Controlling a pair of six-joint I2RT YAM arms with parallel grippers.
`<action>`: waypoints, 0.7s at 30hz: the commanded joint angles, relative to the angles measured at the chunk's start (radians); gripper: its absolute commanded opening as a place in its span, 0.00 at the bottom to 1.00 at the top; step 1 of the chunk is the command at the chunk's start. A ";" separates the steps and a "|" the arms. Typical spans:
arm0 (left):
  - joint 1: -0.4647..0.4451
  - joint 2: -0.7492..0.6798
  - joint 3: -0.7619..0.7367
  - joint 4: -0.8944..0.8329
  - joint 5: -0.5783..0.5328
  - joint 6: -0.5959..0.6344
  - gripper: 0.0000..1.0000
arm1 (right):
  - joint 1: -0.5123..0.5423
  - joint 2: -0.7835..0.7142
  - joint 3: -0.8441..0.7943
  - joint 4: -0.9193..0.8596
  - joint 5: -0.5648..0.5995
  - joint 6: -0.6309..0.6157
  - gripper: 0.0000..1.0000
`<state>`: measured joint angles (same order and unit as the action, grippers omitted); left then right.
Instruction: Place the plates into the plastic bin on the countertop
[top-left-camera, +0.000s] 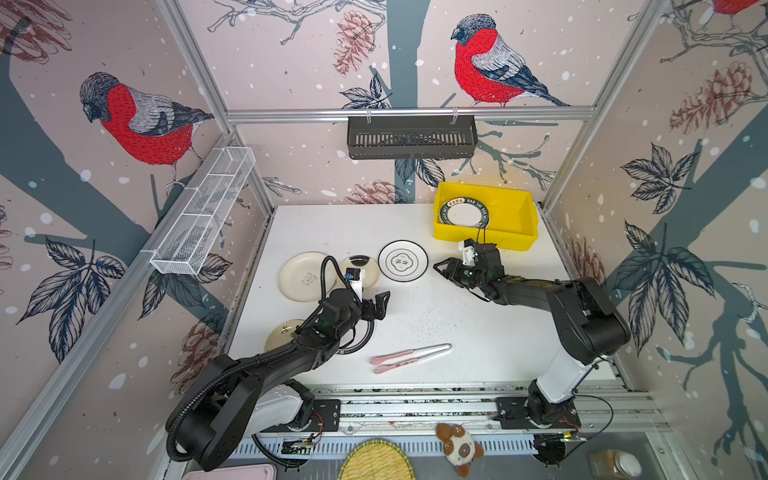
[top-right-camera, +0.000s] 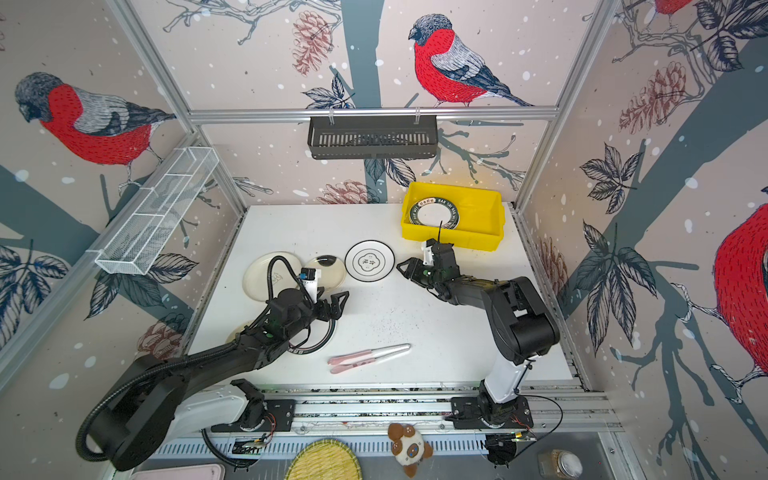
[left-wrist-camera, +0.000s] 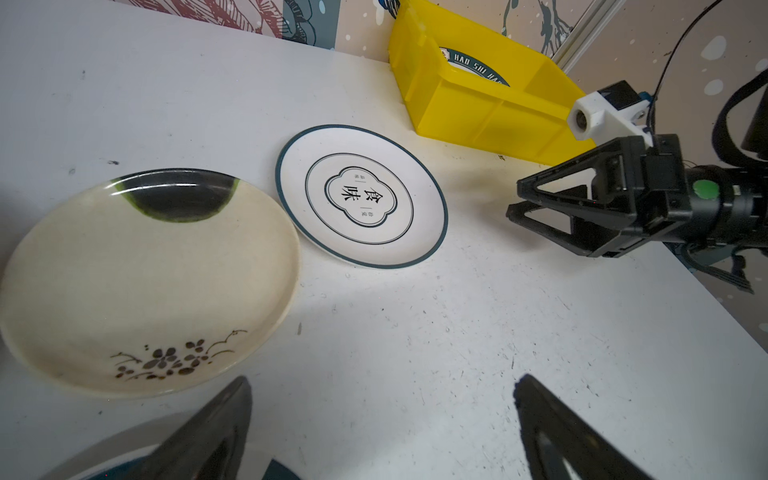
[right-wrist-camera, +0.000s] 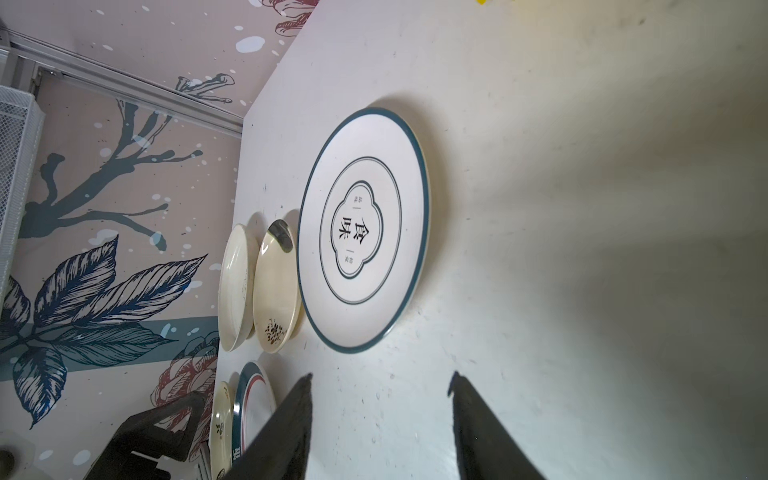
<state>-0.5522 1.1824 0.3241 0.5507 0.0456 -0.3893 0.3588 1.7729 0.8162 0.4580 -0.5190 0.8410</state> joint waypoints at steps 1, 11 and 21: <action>0.008 0.003 -0.002 0.068 0.017 -0.004 0.98 | 0.002 0.076 0.043 0.133 -0.056 0.049 0.49; 0.009 -0.070 -0.029 0.057 -0.046 0.022 0.98 | 0.006 0.220 0.150 0.078 -0.028 0.046 0.40; 0.009 -0.080 -0.033 0.051 -0.059 0.021 0.98 | 0.023 0.273 0.234 -0.012 0.004 0.031 0.32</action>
<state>-0.5442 1.1015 0.2909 0.5564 -0.0006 -0.3794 0.3790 2.0335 1.0264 0.4877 -0.5404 0.8886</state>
